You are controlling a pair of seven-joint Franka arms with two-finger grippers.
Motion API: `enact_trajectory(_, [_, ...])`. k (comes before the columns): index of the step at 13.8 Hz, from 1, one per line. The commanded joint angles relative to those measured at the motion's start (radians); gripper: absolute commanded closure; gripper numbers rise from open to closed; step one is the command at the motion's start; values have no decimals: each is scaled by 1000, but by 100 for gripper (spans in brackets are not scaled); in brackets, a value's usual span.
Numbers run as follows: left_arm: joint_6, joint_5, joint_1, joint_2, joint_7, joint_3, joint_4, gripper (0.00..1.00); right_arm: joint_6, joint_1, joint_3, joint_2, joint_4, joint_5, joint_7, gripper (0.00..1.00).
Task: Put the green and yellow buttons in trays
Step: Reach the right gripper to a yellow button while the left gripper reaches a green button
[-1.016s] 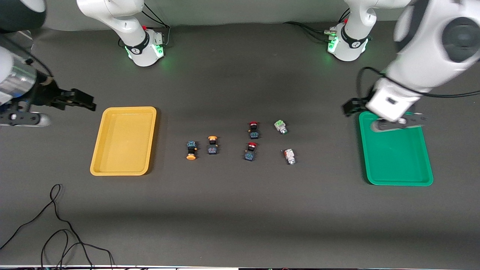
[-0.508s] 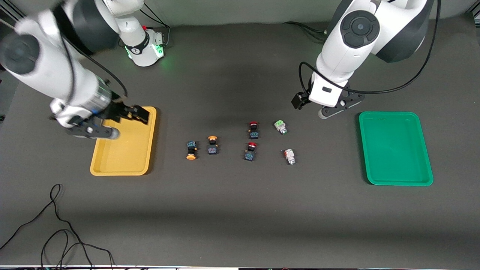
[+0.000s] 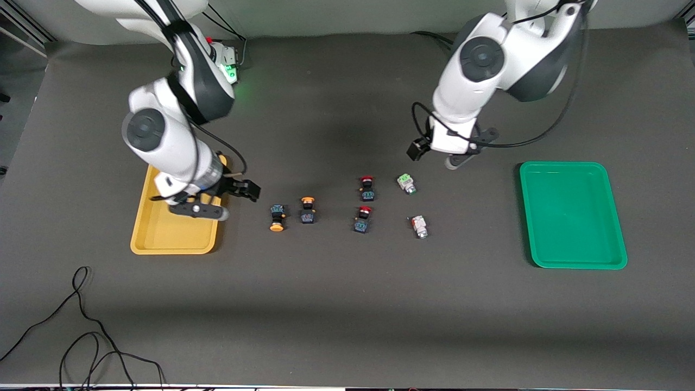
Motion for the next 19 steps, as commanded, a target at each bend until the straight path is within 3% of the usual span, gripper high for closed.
enact_trajectory(1, [66, -3, -21, -27, -21, 11, -111, 1, 108, 33, -6, 91, -11, 10, 21, 1])
enact_trajectory(7, [265, 9, -26, 169, -30, 11, -116, 1, 329, 73, -8, 298, -6, 8, 18, 1])
enact_trajectory(11, [359, 9, -46, 283, -41, 13, -88, 1, 366, 74, -8, 349, -6, -4, 1, 1])
enact_trajectory(12, [374, 9, -47, 305, -41, 13, -74, 1, 366, 74, -8, 350, -9, -4, -9, 8])
enact_trajectory(14, [405, 24, -49, 348, -39, 13, -53, 1, 357, 71, -6, 347, -7, -4, -49, 73])
enact_trajectory(15, [422, 33, -51, 369, -41, 13, -47, 1, 357, 71, -6, 347, -9, -3, -45, 99])
enact_trajectory(19, [456, 36, -51, 415, -39, 13, -24, 2, 355, 71, -8, 334, -7, -3, -38, 100])
